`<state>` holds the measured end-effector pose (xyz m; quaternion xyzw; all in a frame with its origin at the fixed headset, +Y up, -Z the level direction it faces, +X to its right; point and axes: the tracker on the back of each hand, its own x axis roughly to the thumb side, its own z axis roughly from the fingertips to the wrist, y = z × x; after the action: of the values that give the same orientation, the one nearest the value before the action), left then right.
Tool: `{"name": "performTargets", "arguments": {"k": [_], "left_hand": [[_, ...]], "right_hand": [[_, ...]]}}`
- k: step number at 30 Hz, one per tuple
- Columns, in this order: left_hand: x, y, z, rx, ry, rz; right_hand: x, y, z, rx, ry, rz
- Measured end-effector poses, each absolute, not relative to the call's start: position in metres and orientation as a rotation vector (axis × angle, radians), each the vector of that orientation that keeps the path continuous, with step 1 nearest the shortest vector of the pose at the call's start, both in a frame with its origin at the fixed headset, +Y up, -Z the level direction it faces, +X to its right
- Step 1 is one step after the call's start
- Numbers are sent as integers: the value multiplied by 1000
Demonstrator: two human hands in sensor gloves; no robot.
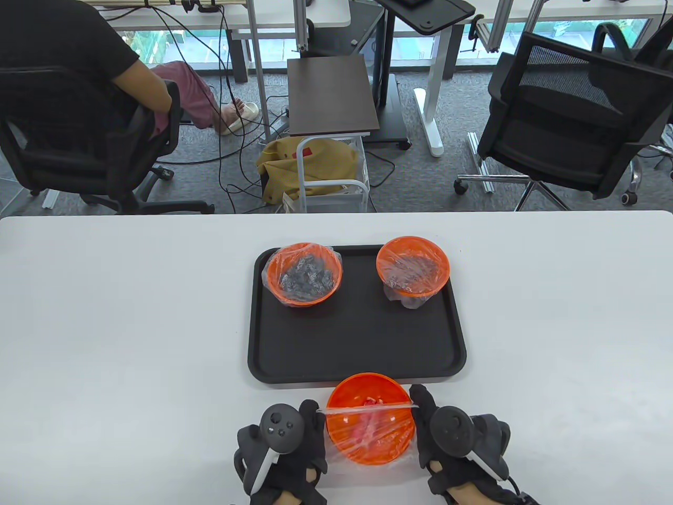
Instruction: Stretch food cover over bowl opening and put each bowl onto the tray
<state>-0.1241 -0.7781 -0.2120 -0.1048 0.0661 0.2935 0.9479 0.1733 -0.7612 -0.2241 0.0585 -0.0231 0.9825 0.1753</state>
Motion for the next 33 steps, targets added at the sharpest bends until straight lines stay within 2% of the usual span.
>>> {"name": "performTargets", "arguments": {"k": [18, 33], "left_hand": [[-132, -782, -230, -320, 116, 709], [-133, -781, -239, -354, 120, 716]], "right_hand": [[183, -772, -249, 136, 142, 2567], [183, -777, -261, 150, 282, 2468]]}}
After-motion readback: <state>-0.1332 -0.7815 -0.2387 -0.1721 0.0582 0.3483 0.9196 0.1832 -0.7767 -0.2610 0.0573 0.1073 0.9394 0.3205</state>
